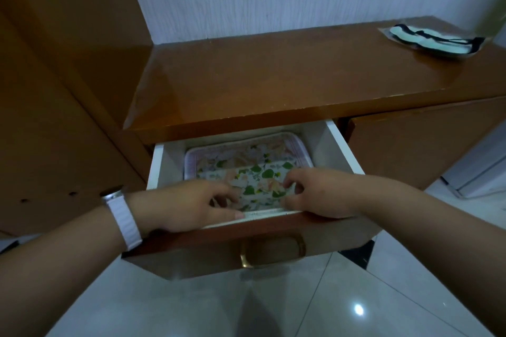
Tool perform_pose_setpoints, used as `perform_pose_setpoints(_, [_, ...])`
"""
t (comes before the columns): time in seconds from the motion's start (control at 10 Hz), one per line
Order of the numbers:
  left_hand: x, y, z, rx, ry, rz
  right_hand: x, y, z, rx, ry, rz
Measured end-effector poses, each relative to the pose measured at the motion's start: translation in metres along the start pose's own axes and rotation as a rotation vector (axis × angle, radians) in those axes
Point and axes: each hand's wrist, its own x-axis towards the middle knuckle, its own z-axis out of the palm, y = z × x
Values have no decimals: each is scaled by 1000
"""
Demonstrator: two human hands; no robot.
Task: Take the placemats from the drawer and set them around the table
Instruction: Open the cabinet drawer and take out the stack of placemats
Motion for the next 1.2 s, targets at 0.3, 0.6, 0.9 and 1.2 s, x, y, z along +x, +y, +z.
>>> perform_pose_setpoints(0.3, [8, 6, 4, 26, -27, 25, 3, 8, -6, -13, -136, 146])
perform_pose_setpoints(0.6, [3, 24, 21, 123, -13, -508, 8, -12, -3, 66, -183, 286])
perform_pose_setpoints(0.9, [3, 55, -27, -144, -277, -755, -30, -12, -8, 137, -95, 318])
perform_pose_setpoints(1.2, [22, 53, -26, -108, -478, -788, -36, -9, 3, 116, 67, 250])
